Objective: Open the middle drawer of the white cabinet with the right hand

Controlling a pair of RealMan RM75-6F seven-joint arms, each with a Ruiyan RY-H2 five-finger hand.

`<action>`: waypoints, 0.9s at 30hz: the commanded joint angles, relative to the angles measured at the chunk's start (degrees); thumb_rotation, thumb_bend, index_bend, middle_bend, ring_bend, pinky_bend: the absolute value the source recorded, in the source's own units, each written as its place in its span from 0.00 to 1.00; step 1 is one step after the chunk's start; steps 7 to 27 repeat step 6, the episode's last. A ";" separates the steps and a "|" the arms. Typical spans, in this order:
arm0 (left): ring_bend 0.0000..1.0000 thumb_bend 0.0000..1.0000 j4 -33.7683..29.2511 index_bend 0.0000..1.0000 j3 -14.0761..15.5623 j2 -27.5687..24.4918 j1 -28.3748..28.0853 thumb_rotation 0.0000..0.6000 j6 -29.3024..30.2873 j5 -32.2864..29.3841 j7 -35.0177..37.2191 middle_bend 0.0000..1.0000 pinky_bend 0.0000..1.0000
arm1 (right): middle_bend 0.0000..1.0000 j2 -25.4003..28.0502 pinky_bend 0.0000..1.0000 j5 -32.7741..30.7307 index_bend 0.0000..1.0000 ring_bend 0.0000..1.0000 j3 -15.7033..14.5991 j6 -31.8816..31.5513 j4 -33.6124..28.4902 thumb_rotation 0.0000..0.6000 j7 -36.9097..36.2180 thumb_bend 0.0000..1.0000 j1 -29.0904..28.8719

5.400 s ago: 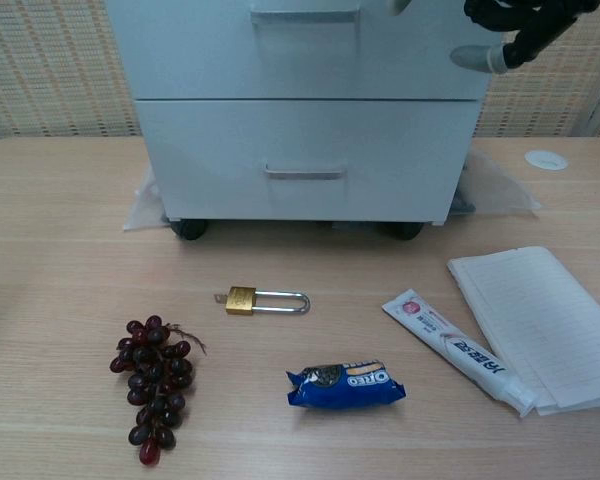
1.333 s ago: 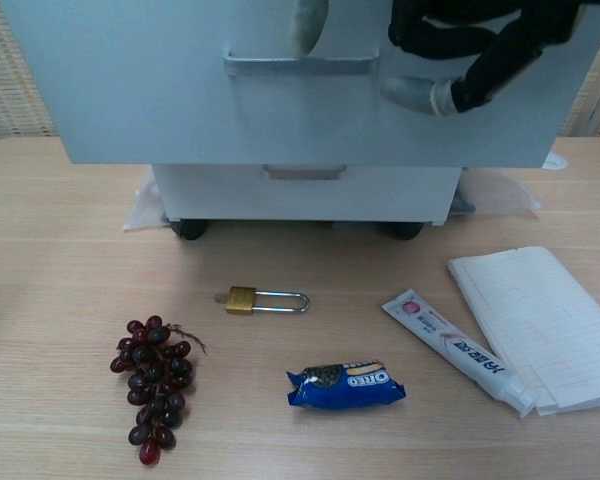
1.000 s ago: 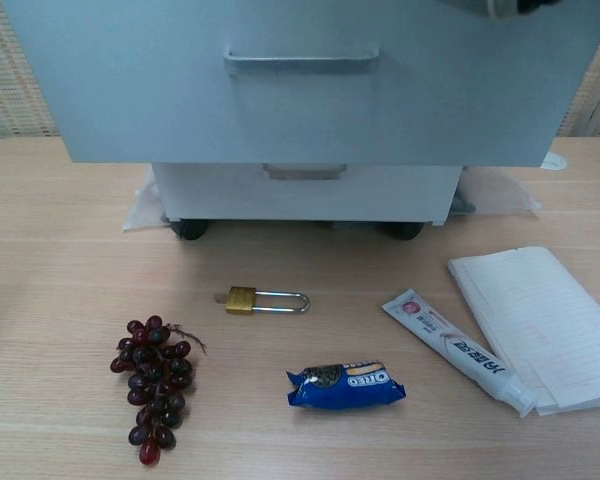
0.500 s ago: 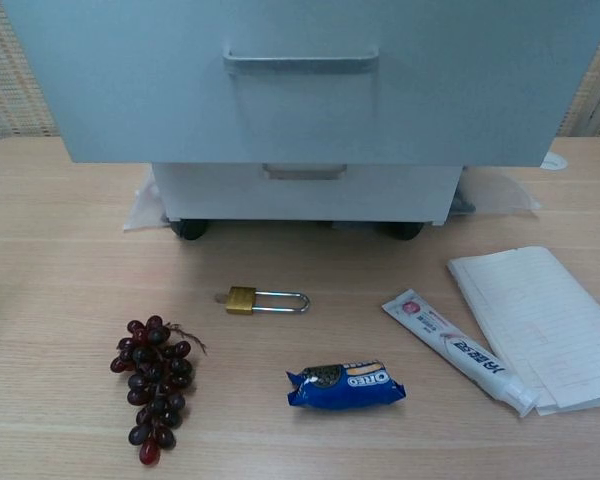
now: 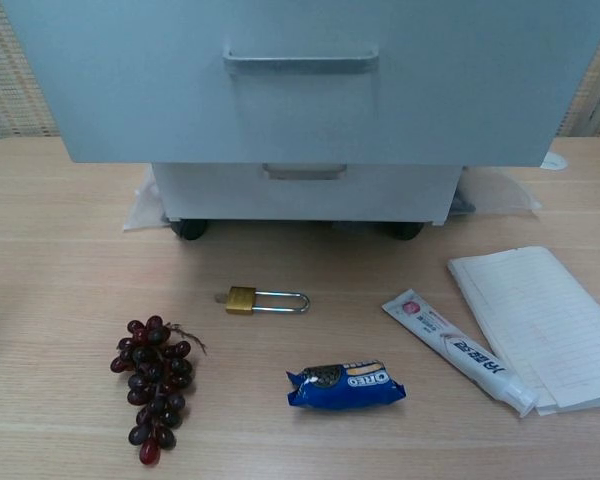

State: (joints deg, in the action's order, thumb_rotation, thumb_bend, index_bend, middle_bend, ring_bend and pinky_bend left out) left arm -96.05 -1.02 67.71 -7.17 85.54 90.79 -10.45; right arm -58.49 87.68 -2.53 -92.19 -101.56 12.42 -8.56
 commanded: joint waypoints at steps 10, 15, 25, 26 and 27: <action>0.00 0.33 -0.51 0.02 0.12 0.38 0.12 1.00 0.08 -0.01 -0.65 0.00 0.10 | 0.20 -2.89 0.31 0.75 0.07 0.17 0.02 1.60 3.43 1.00 -2.43 0.30 1.56; 0.00 0.33 -0.51 0.02 0.12 0.38 0.12 1.00 0.08 -0.01 -0.65 0.00 0.10 | 0.20 -2.89 0.31 0.75 0.07 0.17 0.02 1.60 3.43 1.00 -2.43 0.30 1.56; 0.00 0.33 -0.51 0.02 0.12 0.38 0.12 1.00 0.08 -0.01 -0.65 0.00 0.10 | 0.20 -2.89 0.31 0.75 0.07 0.17 0.02 1.60 3.43 1.00 -2.43 0.30 1.56; 0.00 0.33 -0.51 0.02 0.12 0.38 0.12 1.00 0.08 -0.01 -0.65 0.00 0.10 | 0.20 -2.89 0.31 0.75 0.07 0.17 0.02 1.60 3.43 1.00 -2.43 0.30 1.56; 0.00 0.33 -0.51 0.02 0.12 0.38 0.12 1.00 0.08 -0.01 -0.65 0.00 0.10 | 0.20 -2.89 0.31 0.75 0.07 0.17 0.02 1.60 3.43 1.00 -2.43 0.30 1.56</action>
